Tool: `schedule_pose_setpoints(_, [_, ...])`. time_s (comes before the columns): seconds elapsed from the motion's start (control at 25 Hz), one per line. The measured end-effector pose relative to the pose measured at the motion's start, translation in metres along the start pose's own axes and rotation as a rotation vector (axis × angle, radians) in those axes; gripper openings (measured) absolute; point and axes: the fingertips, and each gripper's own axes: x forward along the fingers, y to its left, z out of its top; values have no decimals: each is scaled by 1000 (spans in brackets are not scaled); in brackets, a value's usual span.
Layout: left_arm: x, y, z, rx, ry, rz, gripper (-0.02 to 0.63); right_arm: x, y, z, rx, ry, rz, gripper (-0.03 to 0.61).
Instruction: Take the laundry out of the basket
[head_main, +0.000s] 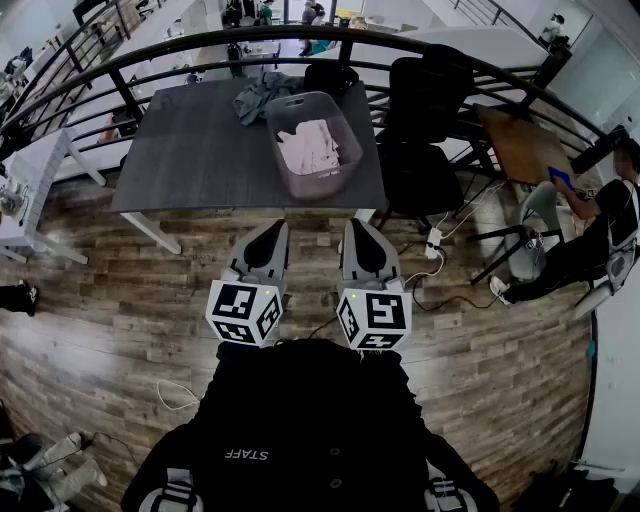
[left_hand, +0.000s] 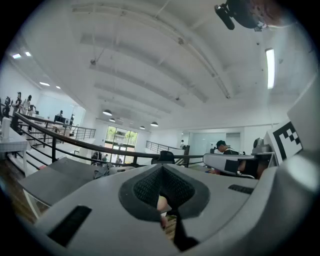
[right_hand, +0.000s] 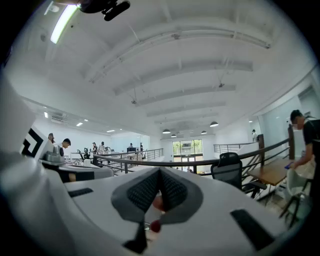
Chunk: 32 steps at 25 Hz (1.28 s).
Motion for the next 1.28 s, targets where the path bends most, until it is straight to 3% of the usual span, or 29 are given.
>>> schedule_pose_setpoints(0.56, [-4, 26, -9, -28, 14, -2, 0, 9, 15, -4, 27, -21, -29, 14])
schedule_pose_setpoints(1.28, [-33, 78, -55, -53, 121, -12, 0, 18, 58, -45, 44, 67, -53, 14])
